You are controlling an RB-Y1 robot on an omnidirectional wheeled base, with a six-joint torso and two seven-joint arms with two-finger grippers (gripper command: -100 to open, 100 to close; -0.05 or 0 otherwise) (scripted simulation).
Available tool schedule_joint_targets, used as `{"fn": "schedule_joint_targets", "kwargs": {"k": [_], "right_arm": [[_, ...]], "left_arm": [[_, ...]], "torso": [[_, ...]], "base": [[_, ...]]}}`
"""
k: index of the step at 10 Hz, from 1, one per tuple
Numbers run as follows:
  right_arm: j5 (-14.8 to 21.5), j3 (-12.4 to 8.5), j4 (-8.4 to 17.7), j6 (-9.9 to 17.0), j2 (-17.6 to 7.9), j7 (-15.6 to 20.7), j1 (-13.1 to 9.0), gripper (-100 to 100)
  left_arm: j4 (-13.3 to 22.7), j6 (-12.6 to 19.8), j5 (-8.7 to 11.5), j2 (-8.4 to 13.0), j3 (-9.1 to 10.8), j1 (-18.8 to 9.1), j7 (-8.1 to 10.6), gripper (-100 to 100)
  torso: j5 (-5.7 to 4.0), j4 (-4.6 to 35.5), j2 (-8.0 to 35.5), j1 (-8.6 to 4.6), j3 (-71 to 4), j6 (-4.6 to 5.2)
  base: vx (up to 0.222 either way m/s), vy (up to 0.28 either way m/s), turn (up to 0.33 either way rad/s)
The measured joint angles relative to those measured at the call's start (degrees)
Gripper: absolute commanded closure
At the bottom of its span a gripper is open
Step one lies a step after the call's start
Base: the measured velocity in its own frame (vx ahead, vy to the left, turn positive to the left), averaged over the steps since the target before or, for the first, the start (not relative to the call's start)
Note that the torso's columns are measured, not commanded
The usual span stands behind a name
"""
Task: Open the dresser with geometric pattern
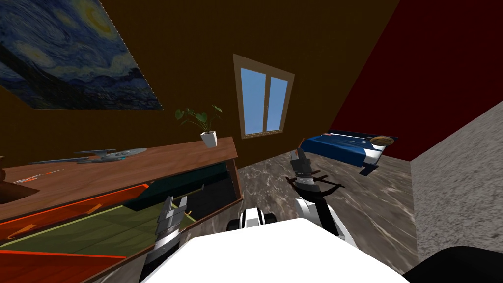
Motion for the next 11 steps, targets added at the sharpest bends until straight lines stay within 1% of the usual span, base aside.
{"fn": "schedule_joint_targets", "kwargs": {"k": [1,3,4,5,6,11], "right_arm": [[0.00,0.00,0.00,0.00,0.00,0.00,0.00,0],[0.00,0.00,0.00,0.00,0.00,0.00,0.00,0],[0.00,0.00,0.00,0.00,0.00,0.00,0.00,0],[0.00,0.00,0.00,0.00,0.00,0.00,0.00,0],[0.00,0.00,0.00,0.00,0.00,0.00,0.00,0],[0.00,0.00,0.00,0.00,0.00,0.00,0.00,0]], "left_arm": [[-1.54,1.56,0.35,0.54,0.29,0.52,0.41,-100],[-3.11,4.02,1.05,1.86,0.93,0.75,1.37,-100],[-3.80,5.07,1.32,2.31,1.18,0.80,1.67,-100],[-5.14,6.13,1.45,2.28,1.29,1.40,1.63,-100],[-5.08,6.57,1.44,2.20,1.21,1.62,1.59,0],[-4.21,7.41,1.41,1.95,0.95,2.16,1.55,0]], "torso": [[-0.14,0.12,0.18,-0.12,0.08,-0.03],[-0.35,0.29,0.39,-0.28,0.17,-0.13],[-0.44,0.36,0.44,-0.39,0.19,-0.09],[-0.52,0.42,0.50,-0.50,0.20,-0.04],[-0.32,0.25,0.38,-0.42,0.20,0.00],[0.19,-0.15,-0.14,0.10,-0.03,0.04]], "base": [[-0.018,-0.053,0.007],[-0.011,-0.053,0.016],[-0.008,-0.029,0.014],[0.000,0.000,0.000],[0.000,0.000,0.000],[0.000,0.000,0.000]]}}
